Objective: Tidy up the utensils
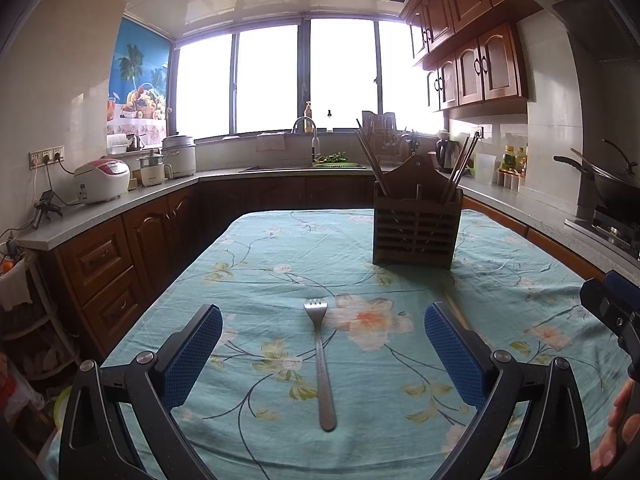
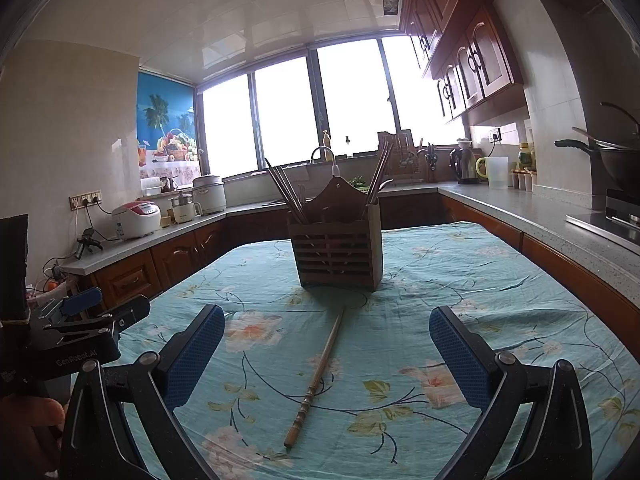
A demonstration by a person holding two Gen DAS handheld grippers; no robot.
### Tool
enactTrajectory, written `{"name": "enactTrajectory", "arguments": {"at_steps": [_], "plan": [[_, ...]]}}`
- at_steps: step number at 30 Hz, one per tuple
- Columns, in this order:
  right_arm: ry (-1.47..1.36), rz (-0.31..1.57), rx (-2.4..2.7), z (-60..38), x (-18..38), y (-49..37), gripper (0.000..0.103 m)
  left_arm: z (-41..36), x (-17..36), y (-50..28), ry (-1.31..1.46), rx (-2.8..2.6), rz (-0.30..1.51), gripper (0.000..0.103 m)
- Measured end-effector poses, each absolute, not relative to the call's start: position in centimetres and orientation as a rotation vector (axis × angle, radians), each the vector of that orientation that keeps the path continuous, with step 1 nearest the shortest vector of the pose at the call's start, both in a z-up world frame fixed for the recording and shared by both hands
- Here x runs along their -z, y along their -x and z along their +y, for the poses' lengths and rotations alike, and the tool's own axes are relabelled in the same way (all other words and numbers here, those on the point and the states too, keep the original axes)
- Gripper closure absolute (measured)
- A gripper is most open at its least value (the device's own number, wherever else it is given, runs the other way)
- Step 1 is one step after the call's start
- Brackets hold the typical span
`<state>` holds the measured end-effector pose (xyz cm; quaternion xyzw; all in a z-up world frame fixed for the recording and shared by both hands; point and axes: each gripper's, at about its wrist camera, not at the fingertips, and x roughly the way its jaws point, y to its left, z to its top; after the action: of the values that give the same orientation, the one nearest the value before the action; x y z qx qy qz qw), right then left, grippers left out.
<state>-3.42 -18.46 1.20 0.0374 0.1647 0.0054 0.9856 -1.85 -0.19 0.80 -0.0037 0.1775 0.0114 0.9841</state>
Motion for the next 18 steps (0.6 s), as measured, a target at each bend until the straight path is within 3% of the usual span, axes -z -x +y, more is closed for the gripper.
{"name": "enactTrajectory", "arguments": {"at_steps": [18], "plan": [[-0.078,0.33,-0.013,-18.35,-1.37,3.32,0.0,-0.53,-0.96,1.87,0.012,-0.019,0.36,0.001]]}}
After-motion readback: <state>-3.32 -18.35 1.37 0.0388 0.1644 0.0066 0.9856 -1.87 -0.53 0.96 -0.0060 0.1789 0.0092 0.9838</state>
